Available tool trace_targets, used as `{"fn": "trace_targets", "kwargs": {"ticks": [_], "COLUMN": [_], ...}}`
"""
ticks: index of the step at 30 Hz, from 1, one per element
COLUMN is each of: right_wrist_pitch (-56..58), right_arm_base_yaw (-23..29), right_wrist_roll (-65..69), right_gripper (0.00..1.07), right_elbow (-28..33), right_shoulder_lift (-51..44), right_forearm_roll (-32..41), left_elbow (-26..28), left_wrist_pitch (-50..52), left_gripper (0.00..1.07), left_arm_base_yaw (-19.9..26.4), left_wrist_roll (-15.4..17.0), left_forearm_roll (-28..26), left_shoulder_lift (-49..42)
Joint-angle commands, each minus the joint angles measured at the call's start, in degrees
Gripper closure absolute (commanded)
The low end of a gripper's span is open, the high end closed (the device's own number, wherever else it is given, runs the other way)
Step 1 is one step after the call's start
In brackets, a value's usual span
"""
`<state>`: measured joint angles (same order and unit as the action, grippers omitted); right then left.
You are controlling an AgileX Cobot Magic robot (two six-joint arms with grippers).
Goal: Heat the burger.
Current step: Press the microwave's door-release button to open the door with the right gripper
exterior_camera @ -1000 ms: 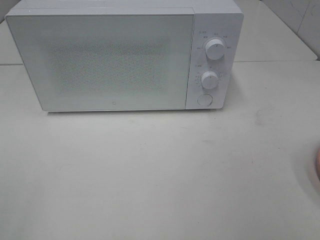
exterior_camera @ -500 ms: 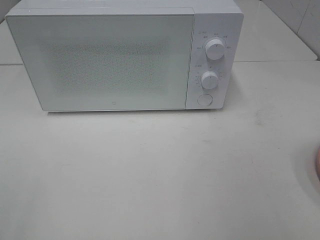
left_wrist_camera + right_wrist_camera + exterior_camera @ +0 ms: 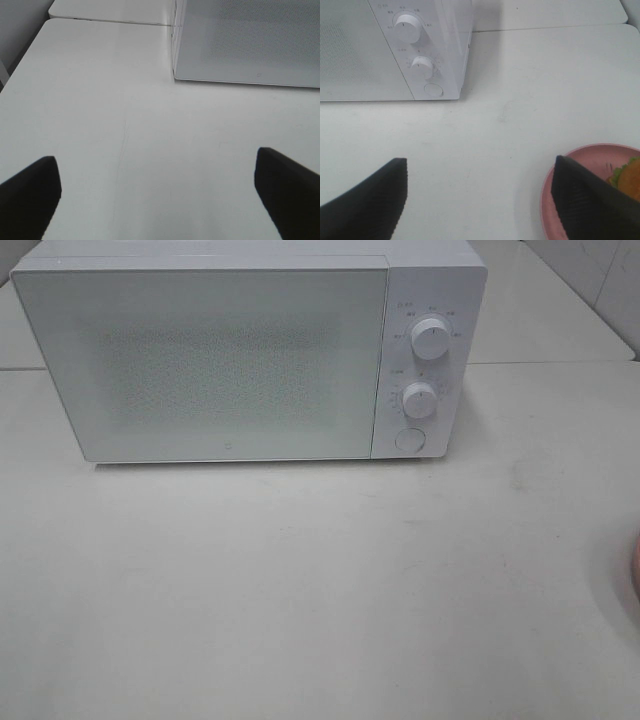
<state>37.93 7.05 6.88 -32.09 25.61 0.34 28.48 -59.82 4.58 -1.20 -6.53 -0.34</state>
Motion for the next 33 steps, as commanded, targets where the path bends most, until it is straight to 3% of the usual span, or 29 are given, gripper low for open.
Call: {"fn": "trace_targets", "kwargs": {"ticks": [1, 20, 33], "right_wrist_pitch": [-6.3, -24.9, -47.2], "right_arm_base_yaw": [-0.2, -0.2, -0.2], "right_wrist_roll": [-0.5, -0.6, -0.3], "right_gripper": [0.31, 0.31, 0.31], "right_elbow": [0.1, 0.1, 0.1], "right_shoulder_lift": [4.2, 23.9, 37.0], "right_forearm_roll": [-0.3, -0.3, -0.3], "left_elbow": [-0.1, -0.1, -0.1], "left_wrist_pitch": [0.6, 0.6, 0.6], "left_gripper": [0.06, 0.06, 0.06], "left_arm_base_yaw": [-0.2, -0.2, -0.2], "left_wrist_roll": [-0.1, -0.1, -0.1], "left_forearm_roll": [-0.1, -0.1, -0.1], "left_shoulder_lift": [-1.3, -1.3, -1.3]}}
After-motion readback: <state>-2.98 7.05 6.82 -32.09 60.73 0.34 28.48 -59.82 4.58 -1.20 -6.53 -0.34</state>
